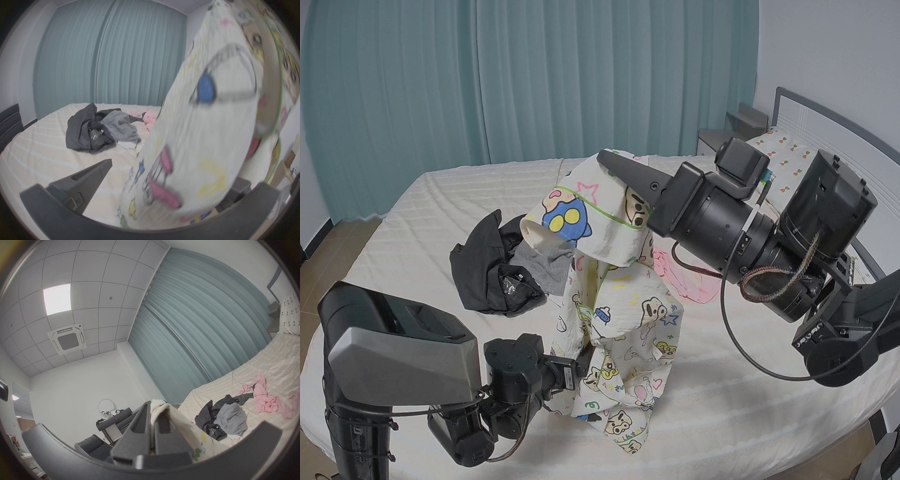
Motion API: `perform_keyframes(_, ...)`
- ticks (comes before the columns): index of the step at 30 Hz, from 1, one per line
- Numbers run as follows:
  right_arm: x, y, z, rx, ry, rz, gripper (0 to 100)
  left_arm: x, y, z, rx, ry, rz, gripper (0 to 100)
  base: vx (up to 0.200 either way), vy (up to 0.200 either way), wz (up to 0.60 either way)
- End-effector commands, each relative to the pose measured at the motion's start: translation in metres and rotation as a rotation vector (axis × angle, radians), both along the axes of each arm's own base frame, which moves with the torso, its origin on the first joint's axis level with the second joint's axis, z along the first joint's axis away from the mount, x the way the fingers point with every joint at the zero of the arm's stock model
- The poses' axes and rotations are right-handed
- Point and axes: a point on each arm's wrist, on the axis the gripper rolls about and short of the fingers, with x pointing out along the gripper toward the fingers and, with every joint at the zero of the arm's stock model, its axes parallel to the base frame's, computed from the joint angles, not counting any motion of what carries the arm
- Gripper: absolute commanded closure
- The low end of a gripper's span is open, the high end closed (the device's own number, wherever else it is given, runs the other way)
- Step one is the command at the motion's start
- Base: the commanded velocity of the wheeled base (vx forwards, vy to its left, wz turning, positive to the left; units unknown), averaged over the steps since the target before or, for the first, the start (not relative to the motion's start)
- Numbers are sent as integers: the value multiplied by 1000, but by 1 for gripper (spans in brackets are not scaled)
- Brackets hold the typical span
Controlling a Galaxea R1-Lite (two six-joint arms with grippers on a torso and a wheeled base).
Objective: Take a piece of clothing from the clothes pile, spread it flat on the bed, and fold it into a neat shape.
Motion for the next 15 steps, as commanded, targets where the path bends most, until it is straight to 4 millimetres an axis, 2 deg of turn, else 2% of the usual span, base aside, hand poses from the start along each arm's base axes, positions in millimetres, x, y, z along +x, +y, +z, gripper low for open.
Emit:
perform_keyframes(1,0,-1,1,3,-1,-3,100,-6,5,-25,58,70,1,0,0,0,0)
perform_keyframes(10,-8,-9,5,9,-5,-2,100,-7,9,-45,98,125,9,0,0,0,0)
perform_keyframes(15,-11,-12,5,7,-3,-2,100,4,-2,-43,40,85,21,0,0,0,0)
